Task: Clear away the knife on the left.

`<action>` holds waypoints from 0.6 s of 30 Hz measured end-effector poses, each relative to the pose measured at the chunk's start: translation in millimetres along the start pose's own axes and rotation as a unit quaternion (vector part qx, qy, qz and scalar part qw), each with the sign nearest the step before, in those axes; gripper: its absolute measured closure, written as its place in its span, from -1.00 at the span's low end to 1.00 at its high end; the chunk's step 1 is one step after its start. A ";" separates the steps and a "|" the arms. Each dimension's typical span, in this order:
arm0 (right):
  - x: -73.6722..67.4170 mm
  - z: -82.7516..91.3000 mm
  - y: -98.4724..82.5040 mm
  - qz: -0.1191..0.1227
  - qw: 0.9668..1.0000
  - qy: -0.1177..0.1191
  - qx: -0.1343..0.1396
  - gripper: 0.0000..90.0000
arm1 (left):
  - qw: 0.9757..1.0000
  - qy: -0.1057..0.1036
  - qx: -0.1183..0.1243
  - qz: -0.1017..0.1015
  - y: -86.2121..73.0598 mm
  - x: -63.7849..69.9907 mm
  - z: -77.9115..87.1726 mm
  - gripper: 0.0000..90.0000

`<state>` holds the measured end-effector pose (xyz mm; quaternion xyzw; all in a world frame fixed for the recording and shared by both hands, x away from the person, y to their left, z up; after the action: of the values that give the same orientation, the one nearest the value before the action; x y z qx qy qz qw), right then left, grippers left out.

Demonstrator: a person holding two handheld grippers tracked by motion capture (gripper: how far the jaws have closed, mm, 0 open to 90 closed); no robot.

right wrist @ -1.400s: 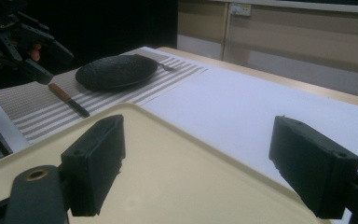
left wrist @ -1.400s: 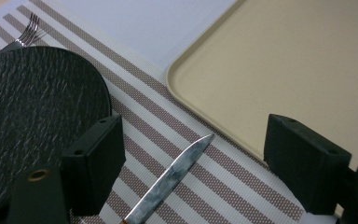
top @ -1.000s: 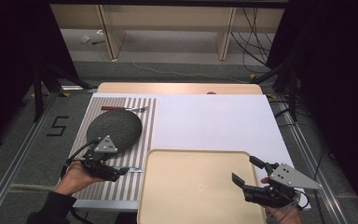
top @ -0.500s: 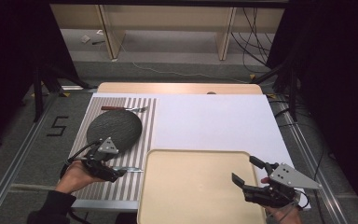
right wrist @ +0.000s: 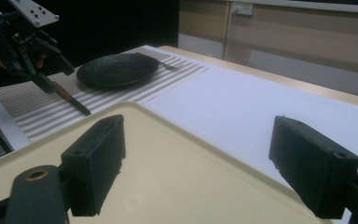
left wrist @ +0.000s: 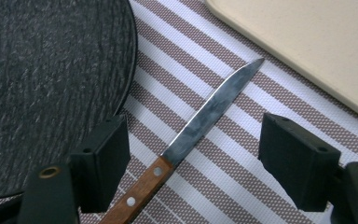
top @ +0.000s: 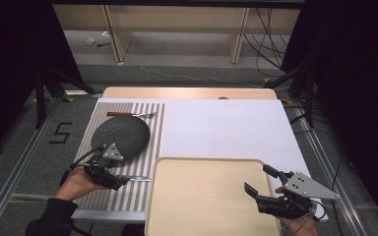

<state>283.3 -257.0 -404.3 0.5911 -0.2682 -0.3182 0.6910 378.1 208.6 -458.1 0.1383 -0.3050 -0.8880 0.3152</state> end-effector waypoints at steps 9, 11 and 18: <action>-0.6 -0.8 -1.0 0.005 1.000 0.002 -0.006 -0.56 | 1.000 0.009 -0.024 -0.004 -4.8 -8.0 -3.4 -0.43; -1.0 -1.2 -1.2 0.006 1.000 0.004 -0.008 -0.56 | 1.000 0.006 -0.026 -0.003 -6.2 -8.7 -4.8 -0.44; -1.3 -1.7 -1.8 0.007 1.000 0.004 -0.010 -0.56 | 0.999 -0.004 -0.044 -0.010 -9.0 -7.8 -10.0 -0.44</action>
<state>283.5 -255.0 -406.3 0.5836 -0.2662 -0.3137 0.7001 384.2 214.6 -471.1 0.1233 -0.2654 -0.9043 0.3107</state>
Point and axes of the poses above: each handheld gripper's, and its own axes: z roughly backward along the jaws, y roughly out of its top, x roughly to its right, the point moved 3 cm from there along -z, roughly forward along the jaws, and after that the axes turned 9 degrees about x, right-handed, at the moved point
